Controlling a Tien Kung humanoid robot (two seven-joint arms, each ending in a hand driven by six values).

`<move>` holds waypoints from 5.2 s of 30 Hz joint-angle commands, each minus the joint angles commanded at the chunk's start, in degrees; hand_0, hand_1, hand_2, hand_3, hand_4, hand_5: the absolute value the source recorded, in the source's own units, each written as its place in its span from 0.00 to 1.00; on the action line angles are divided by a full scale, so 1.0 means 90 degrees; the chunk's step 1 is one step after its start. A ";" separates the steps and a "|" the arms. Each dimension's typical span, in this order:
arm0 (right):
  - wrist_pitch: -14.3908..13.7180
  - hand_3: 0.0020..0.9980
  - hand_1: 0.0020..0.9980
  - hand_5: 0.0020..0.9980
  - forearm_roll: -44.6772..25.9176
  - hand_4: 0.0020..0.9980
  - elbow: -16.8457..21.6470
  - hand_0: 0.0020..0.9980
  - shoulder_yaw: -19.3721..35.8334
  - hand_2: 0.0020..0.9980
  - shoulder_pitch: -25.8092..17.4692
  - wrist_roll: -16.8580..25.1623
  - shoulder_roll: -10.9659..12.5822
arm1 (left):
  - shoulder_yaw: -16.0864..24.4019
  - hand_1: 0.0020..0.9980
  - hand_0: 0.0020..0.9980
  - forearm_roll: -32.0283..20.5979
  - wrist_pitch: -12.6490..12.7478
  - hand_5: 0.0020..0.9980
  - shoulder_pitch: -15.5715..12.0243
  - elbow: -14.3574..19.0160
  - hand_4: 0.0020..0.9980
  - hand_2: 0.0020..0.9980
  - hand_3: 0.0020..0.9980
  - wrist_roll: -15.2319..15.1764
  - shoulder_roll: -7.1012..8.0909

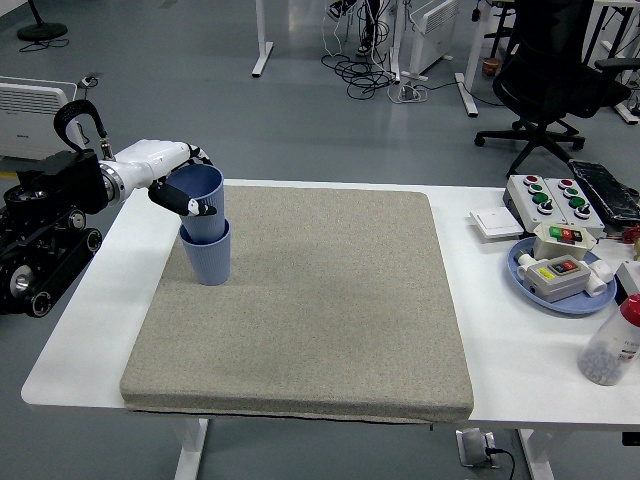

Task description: Push cup pick cup insert cup

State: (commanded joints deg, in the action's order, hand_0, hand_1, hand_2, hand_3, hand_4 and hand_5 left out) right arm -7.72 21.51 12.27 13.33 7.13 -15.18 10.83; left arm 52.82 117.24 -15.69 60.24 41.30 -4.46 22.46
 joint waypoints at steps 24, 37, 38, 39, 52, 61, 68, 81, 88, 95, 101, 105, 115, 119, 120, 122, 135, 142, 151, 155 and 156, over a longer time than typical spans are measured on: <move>-0.0002 0.62 0.61 0.54 -0.0022 0.20 -0.0005 0.71 -0.0020 0.69 0.0011 0.0012 -0.0004 | -0.0003 0.96 0.86 -0.0127 -0.0090 0.59 -0.0041 -0.0202 1.00 1.00 1.00 0.0012 -0.0011; -0.0009 0.62 0.61 0.54 -0.0063 0.20 -0.0011 0.71 -0.0049 0.69 0.0015 0.0032 -0.0006 | 0.0874 0.73 0.68 -0.2254 0.1590 0.93 -0.0783 0.0517 0.67 0.77 0.76 0.0294 0.0004; -0.0010 0.62 0.61 0.54 -0.0069 0.20 -0.0012 0.71 -0.0052 0.69 0.0014 0.0035 -0.0007 | 0.0965 0.73 0.68 -0.2502 0.1733 0.93 -0.0873 0.0605 0.67 0.77 0.76 0.0330 -0.0012; -0.0011 0.62 0.61 0.54 -0.0076 0.20 -0.0012 0.71 -0.0056 0.69 0.0014 0.0038 -0.0008 | 0.1101 0.73 0.68 -0.2750 0.1936 0.93 -0.1011 0.0743 0.67 0.77 0.76 0.0374 -0.0036; -0.0036 0.62 0.61 0.54 -0.0113 0.20 -0.0021 0.71 -0.0063 0.69 -0.0014 0.0062 -0.0029 | 0.2717 0.67 0.64 -0.6200 0.2441 1.00 -0.3293 0.2725 0.54 0.69 0.67 0.0324 -0.0572; -0.0049 0.62 0.61 0.54 -0.0076 0.20 -0.0024 0.71 -0.0039 0.69 -0.0025 0.0063 -0.0030 | 0.3191 0.81 0.76 -0.8307 0.2331 1.00 -0.4551 0.3468 0.57 0.85 0.85 0.0003 -0.1083; -0.0056 0.62 0.61 0.55 -0.0101 0.20 -0.0025 0.71 -0.0062 0.69 -0.0016 0.0081 -0.0027 | 0.3306 0.85 0.81 -0.8553 0.2060 1.00 -0.5145 0.3834 0.56 0.88 0.90 -0.0282 -0.1312; -0.0055 0.62 0.61 0.55 -0.0191 0.20 -0.0029 0.71 -0.0142 0.69 0.0084 0.0118 -0.0007 | 0.3139 0.93 0.90 -0.8800 0.2134 1.00 -0.5691 0.3963 0.57 0.98 0.94 -0.0583 -0.1354; -0.0052 0.62 0.61 0.55 -0.0158 0.20 -0.0031 0.71 -0.0121 0.69 0.0109 0.0106 -0.0007 | 0.3078 0.93 0.90 -0.8787 0.2176 1.00 -0.5729 0.3888 0.57 0.98 0.94 -0.0627 -0.1376; -0.0053 0.62 0.61 0.55 -0.0124 0.20 -0.0032 0.71 -0.0093 0.69 0.0117 0.0096 -0.0010 | 0.3091 0.93 0.90 -0.8836 0.2170 1.00 -0.5745 0.3836 0.56 0.98 0.94 -0.0644 -0.1396; -0.0055 0.62 0.61 0.55 -0.0106 0.20 -0.0032 0.71 -0.0081 0.69 0.0119 0.0093 -0.0011 | 0.3124 0.92 0.90 -0.8843 0.2176 1.00 -0.5749 0.3823 0.56 0.97 0.94 -0.0641 -0.1403; -0.0052 0.62 0.61 0.55 -0.0097 0.20 -0.0032 0.71 -0.0082 0.69 0.0121 0.0094 -0.0008 | 0.3127 0.92 0.90 -0.8853 0.2176 1.00 -0.5750 0.3810 0.56 0.97 0.94 -0.0636 -0.1407; -0.0051 0.62 0.61 0.55 -0.0096 0.20 -0.0031 0.71 -0.0085 0.69 0.0130 0.0095 -0.0006 | 0.3138 0.92 0.90 -0.8849 0.2164 1.00 -0.5737 0.3792 0.56 0.97 0.94 -0.0618 -0.1424; -0.0051 0.62 0.61 0.55 -0.0108 0.20 -0.0032 0.71 -0.0092 0.69 0.0133 0.0100 -0.0005 | 0.3135 0.92 0.90 -0.8831 0.2159 1.00 -0.5739 0.3802 0.56 0.97 0.94 -0.0607 -0.1424; -0.0051 0.62 0.61 0.55 -0.0112 0.20 -0.0032 0.71 -0.0095 0.69 0.0133 0.0102 -0.0004 | 0.3136 0.92 0.90 -0.8826 0.2156 1.00 -0.5740 0.3803 0.56 0.97 0.94 -0.0602 -0.1422; -0.0049 0.62 0.61 0.55 -0.0109 0.20 -0.0032 0.71 -0.0094 0.69 0.0135 0.0101 -0.0004 | 0.3138 0.92 0.90 -0.8816 0.2153 1.00 -0.5741 0.3803 0.56 0.97 0.94 -0.0597 -0.1421; -0.0054 0.62 0.61 0.55 -0.0105 0.20 -0.0030 0.71 -0.0080 0.69 0.0123 0.0095 -0.0010 | 0.3098 0.92 0.90 -0.8790 0.2149 1.00 -0.5749 0.3771 0.56 0.97 0.94 -0.0589 -0.1411; -0.0057 0.62 0.61 0.55 -0.0066 0.20 -0.0029 0.71 -0.0054 0.69 0.0100 0.0082 -0.0010 | 0.3080 0.92 0.90 -0.8774 0.2136 1.00 -0.5763 0.3744 0.56 0.97 0.94 -0.0580 -0.1414; -0.0055 0.62 0.61 0.55 -0.0005 0.20 -0.0027 0.71 -0.0013 0.69 0.0060 0.0058 -0.0012 | 0.3051 0.92 0.90 -0.8749 0.2128 1.00 -0.5775 0.3711 0.56 0.97 0.94 -0.0572 -0.1424; -0.0056 0.62 0.61 0.55 -0.0018 0.20 -0.0025 0.71 -0.0026 0.69 0.0053 0.0061 -0.0011 | 0.3043 0.92 0.90 -0.8740 0.2126 1.00 -0.5777 0.3703 0.56 0.97 0.94 -0.0568 -0.1424; -0.0056 0.62 0.61 0.55 -0.0021 0.20 -0.0025 0.71 -0.0028 0.69 0.0053 0.0062 -0.0010 | 0.3044 0.92 0.90 -0.8739 0.2126 1.00 -0.5777 0.3702 0.56 0.97 0.94 -0.0568 -0.1424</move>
State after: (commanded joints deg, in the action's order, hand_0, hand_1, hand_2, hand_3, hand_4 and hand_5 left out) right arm -8.22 21.32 12.04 13.07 7.61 -14.62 10.74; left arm 80.22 38.59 3.45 8.25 74.62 -9.57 9.64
